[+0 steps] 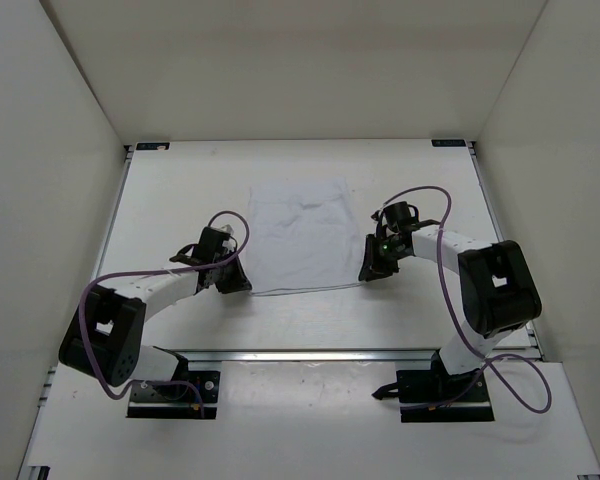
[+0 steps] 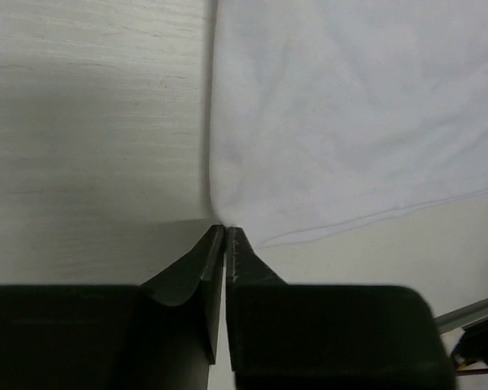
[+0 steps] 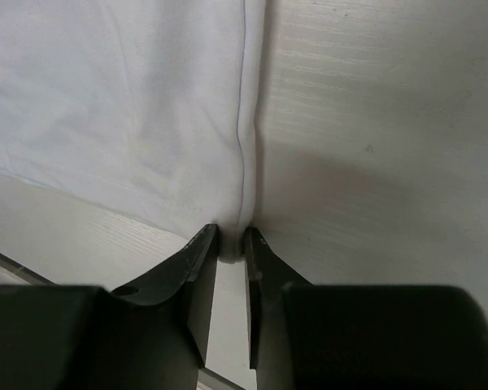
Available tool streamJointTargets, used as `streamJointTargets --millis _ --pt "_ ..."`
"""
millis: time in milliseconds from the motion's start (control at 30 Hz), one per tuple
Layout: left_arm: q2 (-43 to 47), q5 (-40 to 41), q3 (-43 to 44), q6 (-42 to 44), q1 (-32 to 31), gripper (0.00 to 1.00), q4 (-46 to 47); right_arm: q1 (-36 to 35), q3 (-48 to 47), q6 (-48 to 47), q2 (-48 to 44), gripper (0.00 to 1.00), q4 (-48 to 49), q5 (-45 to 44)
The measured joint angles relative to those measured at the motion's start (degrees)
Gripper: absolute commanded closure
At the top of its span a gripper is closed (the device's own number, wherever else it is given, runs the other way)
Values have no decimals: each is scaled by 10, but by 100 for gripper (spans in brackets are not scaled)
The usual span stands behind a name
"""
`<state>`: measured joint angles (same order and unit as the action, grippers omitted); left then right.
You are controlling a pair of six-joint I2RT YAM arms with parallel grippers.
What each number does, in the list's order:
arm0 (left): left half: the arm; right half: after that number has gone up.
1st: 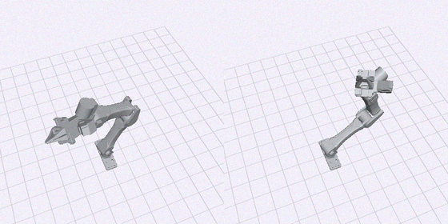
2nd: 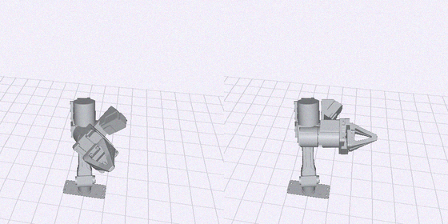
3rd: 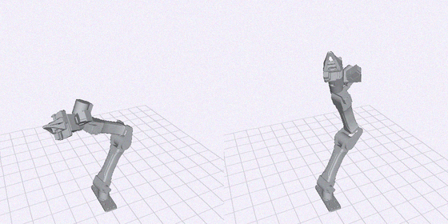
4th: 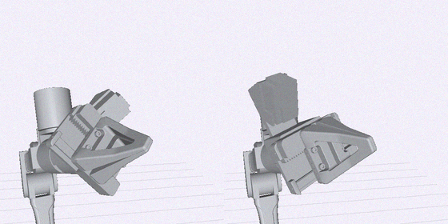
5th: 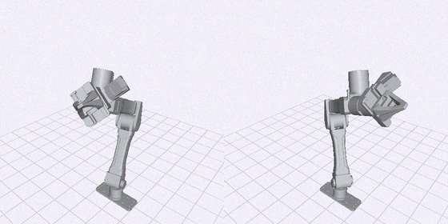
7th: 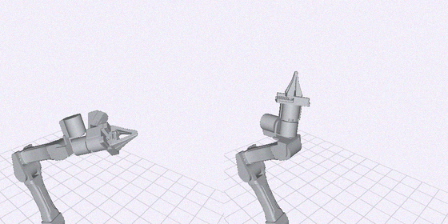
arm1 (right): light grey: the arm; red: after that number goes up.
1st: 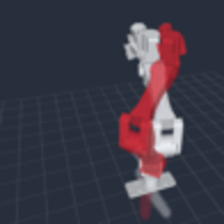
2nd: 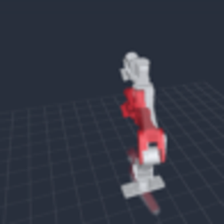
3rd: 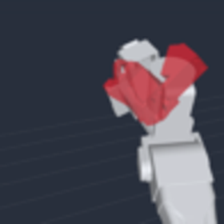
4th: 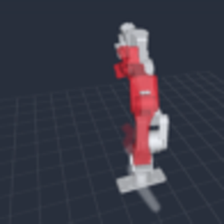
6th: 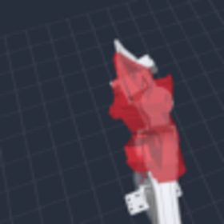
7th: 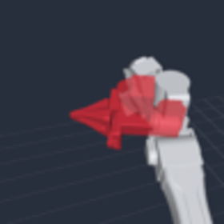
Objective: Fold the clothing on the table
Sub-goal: Flatten the skirt out, then fold the skirt
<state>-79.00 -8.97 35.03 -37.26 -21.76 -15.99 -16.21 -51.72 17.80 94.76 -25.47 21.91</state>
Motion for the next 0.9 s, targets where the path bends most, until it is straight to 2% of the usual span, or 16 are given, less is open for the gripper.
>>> streamJointTargets --millis 33,100,467,900 --pt "0 0 0 -2 0 91 0 0 0 0 0 92 0 0" --pt "-1 1 -1 -4 0 100 1 0 2 0 0 99 3 1" --pt "-2 2 1 6 -6 100 -22 2 26 0 -24 100 4 6" --pt "98 -14 11 52 -26 100 -183 -34 101 -28 -220 100 -73 21"
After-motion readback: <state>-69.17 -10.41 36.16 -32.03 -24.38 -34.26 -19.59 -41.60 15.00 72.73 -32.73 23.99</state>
